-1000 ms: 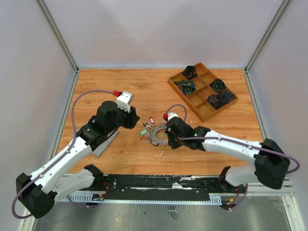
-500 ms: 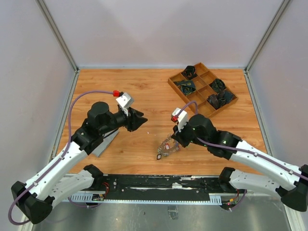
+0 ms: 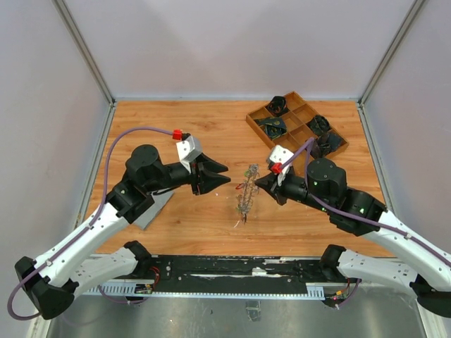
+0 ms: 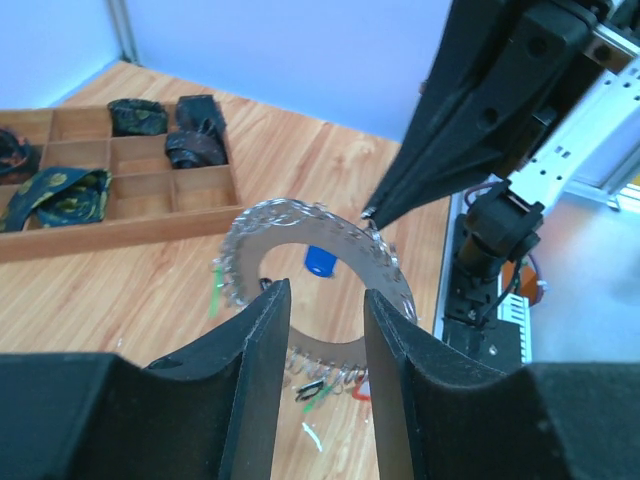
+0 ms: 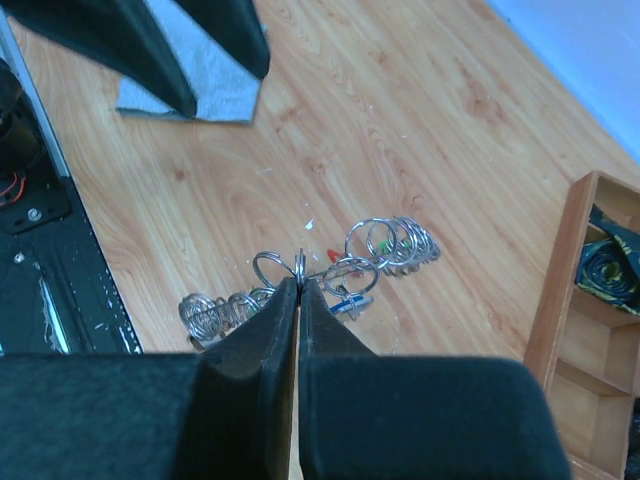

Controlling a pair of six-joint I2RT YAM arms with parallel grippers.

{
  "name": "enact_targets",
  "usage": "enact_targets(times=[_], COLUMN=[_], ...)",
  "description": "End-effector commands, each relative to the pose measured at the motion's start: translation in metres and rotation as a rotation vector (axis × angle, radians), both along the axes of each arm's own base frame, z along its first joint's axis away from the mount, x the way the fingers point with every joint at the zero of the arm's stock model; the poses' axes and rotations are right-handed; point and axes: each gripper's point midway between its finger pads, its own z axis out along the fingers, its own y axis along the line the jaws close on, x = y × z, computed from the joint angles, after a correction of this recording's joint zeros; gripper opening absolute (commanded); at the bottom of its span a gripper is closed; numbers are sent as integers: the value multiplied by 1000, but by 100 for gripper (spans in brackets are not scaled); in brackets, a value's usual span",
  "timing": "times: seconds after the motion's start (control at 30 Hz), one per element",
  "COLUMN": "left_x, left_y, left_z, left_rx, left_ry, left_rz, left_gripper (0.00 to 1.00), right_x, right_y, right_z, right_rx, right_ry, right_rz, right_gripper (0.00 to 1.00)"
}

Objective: Put the keys on the keyring

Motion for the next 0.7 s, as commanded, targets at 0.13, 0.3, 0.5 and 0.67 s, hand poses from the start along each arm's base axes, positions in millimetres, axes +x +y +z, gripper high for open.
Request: enact_targets(times=[0.13, 0.3, 0.5, 0.67], left_x=[-14, -18, -12, -7], left_y=[-16, -27, -32, -38], left_z=[18, 13, 1, -18], left_rx=[-65, -76, -65, -51], left_ry=[-40, -32, -16, 30], left_rz=[-42, -48, -22, -14], left_gripper=[44, 46, 47, 49], right_x=[13, 20, 27, 28], right_y=[-9, -11, -14, -12], right_z=[48, 58, 55, 48], right_rx=[98, 131, 131, 142], right_ry=[-52, -36, 1, 25], right_rz=[-117, -173, -237, -247], right_gripper=[1, 1, 0, 1])
